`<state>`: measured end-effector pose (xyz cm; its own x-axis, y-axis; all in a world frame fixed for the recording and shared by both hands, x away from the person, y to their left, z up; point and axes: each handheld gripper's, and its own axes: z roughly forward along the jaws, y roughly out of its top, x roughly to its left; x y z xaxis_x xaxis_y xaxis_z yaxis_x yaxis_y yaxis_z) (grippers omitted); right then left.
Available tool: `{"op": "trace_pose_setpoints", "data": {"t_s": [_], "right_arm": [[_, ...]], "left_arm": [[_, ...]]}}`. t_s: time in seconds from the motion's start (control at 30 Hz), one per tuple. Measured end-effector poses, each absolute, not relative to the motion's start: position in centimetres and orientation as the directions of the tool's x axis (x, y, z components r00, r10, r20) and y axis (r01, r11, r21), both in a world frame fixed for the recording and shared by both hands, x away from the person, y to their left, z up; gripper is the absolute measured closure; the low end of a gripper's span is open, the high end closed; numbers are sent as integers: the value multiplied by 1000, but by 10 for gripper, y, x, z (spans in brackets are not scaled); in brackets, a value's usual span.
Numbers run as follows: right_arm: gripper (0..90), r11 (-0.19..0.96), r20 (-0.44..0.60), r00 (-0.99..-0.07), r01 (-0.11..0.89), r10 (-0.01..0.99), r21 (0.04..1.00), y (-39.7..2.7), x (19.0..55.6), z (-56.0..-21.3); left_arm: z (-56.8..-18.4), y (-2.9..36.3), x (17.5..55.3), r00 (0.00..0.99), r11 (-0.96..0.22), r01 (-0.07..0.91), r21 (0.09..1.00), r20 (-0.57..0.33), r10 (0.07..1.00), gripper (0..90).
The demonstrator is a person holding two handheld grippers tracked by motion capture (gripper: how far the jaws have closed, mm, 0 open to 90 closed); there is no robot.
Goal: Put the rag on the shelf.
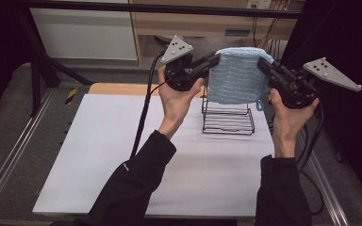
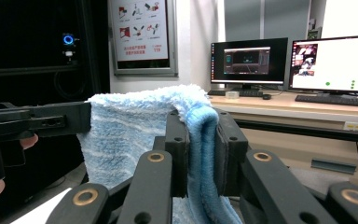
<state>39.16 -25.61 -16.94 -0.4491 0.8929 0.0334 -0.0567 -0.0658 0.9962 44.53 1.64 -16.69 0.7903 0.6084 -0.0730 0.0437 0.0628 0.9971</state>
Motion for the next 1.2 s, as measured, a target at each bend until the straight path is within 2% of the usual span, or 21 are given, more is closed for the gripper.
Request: {"op": "trace_pose_setpoints", "data": {"t_s": [0.8,1.2], "right_arm": [[793,-91,39,-427,-102,903,991,-274,432,-147],[797,-75,23,-419,-109,908,991,-272,458,-145]], "left_arm": [[-142,-7,479,773,84,25,996,-73,630,832],[-146,-7,496,765,97,17,995,-75,640,831]]}}
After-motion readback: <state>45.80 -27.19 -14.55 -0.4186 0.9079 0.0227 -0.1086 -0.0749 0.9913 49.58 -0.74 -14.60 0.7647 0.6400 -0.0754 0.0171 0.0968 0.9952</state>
